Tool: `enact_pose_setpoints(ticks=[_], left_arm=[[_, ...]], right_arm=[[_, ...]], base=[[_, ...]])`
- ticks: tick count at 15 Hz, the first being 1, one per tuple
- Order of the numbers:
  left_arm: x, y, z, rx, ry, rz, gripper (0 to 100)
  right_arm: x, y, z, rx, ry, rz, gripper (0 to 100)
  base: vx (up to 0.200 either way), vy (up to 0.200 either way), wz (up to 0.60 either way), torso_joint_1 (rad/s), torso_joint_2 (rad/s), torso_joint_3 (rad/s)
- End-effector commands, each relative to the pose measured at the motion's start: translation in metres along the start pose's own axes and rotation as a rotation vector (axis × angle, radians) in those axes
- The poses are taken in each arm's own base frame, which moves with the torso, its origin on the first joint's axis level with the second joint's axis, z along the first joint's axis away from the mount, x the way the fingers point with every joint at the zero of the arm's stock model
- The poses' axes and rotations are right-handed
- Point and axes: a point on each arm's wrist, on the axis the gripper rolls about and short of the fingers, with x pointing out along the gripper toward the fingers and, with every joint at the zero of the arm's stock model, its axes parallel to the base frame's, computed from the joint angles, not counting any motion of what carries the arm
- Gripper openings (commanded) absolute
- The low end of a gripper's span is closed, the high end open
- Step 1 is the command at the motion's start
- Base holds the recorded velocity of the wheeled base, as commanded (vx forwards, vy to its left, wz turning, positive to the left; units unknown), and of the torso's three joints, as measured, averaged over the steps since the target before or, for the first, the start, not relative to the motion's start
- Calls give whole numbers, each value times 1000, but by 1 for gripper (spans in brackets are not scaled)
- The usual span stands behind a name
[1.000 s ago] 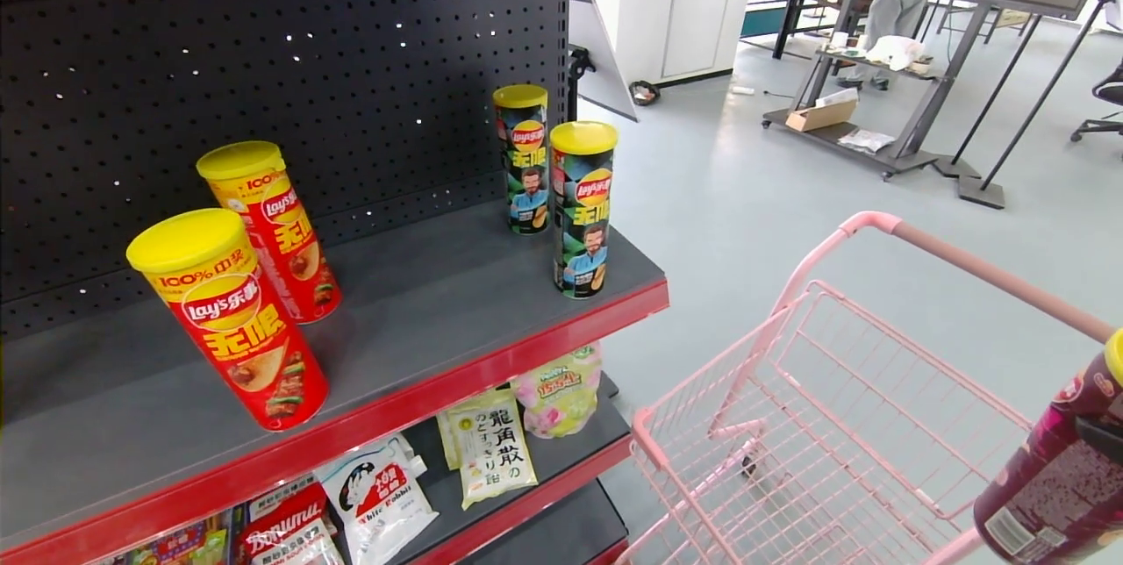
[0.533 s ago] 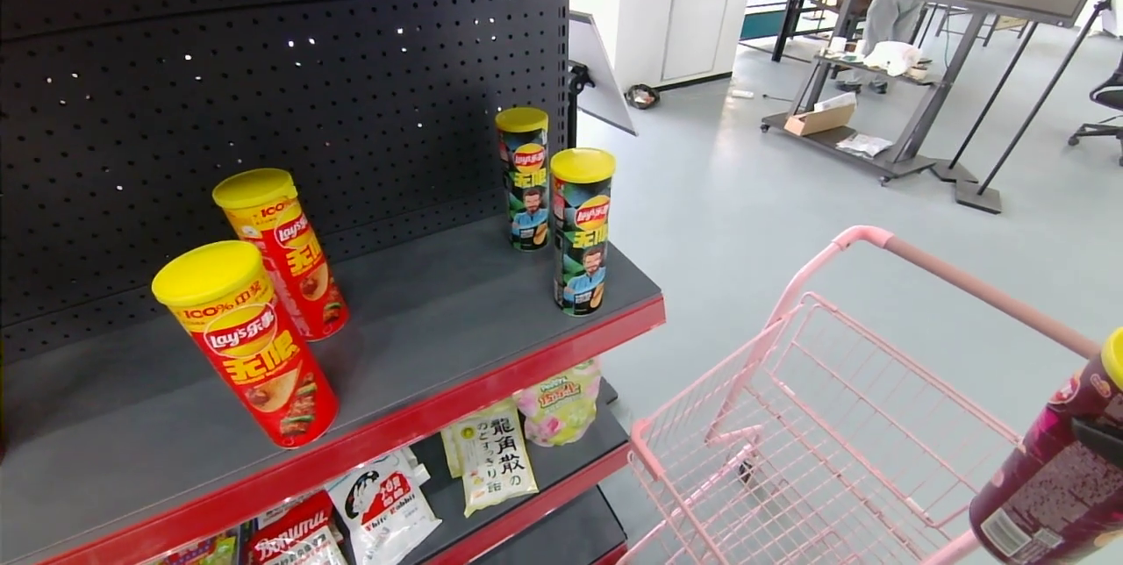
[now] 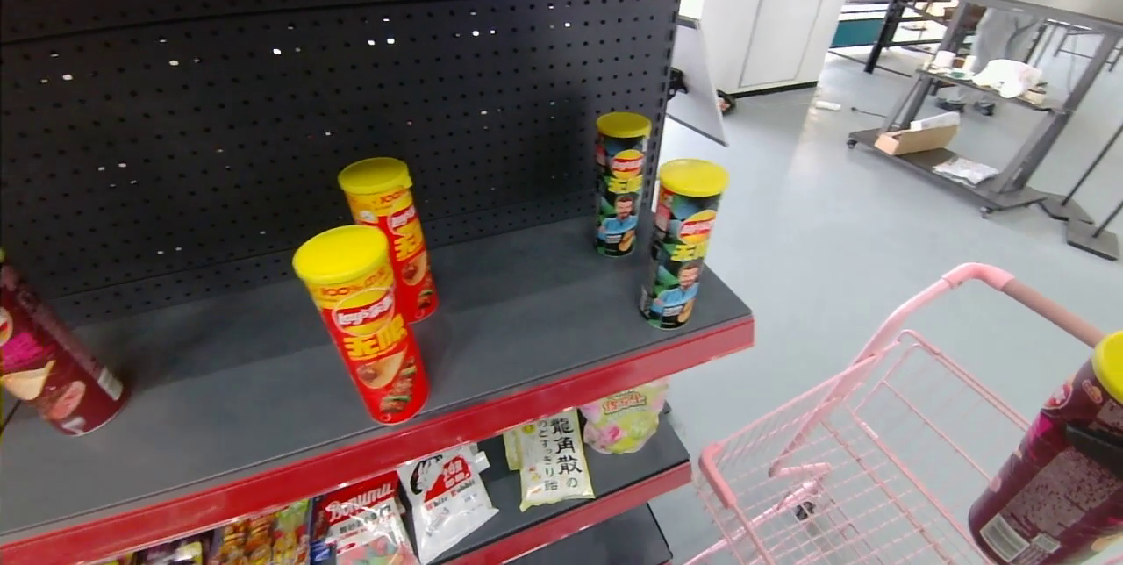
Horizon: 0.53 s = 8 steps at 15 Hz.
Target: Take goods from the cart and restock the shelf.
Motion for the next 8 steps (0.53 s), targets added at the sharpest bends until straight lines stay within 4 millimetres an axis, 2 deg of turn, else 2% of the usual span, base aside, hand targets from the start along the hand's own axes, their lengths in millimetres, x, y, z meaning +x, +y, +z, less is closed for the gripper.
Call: enact_pose_setpoints(ticks=[1,5,8], left_arm=[[0,0,-1,1,3,1,100],[1,0,-2,1,5,0,100],[2,-1,-4,3,17,1,100]], right_arm=[[-2,0,-2,1,-7,1,0],[-9,-1,-13,3,-26,-5,0],[-21,-3,-30,-15,-71,-8,0]], base=[[0,0,600,2,2,7],[0,0,600,4,2,0],[0,0,0,0,0,0]])
